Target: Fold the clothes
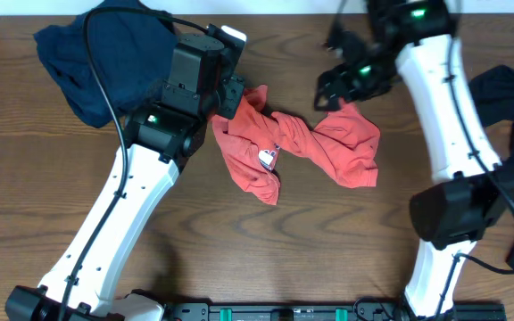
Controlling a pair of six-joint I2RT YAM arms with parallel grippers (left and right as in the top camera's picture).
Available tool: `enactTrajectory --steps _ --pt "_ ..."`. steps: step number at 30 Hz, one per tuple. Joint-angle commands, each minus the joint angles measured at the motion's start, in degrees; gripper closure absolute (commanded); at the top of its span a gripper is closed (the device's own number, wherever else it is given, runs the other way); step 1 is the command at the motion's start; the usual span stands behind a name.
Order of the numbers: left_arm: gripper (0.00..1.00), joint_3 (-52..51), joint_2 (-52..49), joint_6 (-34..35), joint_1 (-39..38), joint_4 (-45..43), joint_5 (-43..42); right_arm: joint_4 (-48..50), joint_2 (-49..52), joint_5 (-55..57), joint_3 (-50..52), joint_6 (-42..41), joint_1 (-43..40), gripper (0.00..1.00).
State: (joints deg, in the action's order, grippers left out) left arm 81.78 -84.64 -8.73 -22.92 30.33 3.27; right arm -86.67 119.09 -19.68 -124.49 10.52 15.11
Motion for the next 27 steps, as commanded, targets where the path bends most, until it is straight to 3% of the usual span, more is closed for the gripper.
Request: enactTrajectory --steps 1,8,17,20,24,27 --pt "0.94 0.4 1.3 1.1 0.2 -0.4 0.7 2.0 0.5 8.4 4.7 -1.8 2.8 0.16" --pt "0.94 0.4 4.0 0.9 0.2 -0.2 1.7 13.1 0.5 12.6 19.9 -7.4 4.7 0.2" --pt "0.94 0.4 6.8 -0.4 0.3 -0.2 2.4 20.6 0.5 8.2 29.9 -7.9 5.7 0.42" --pt "0.94 0.4 6.8 -0.4 0.3 -0.2 2.4 22.0 0.5 7.1 32.2 -7.9 6.1 0.59" --pt "0.94 0.4 6.8 -0.6 0.2 -0.2 2.4 22.5 0.4 5.9 32.8 -7.9 5.9 0.98" --pt "0.94 0.4 7.0 -0.6 0.2 -0.2 3.6 22.4 -1.0 5.7 32.1 -7.9 5.1 0.99"
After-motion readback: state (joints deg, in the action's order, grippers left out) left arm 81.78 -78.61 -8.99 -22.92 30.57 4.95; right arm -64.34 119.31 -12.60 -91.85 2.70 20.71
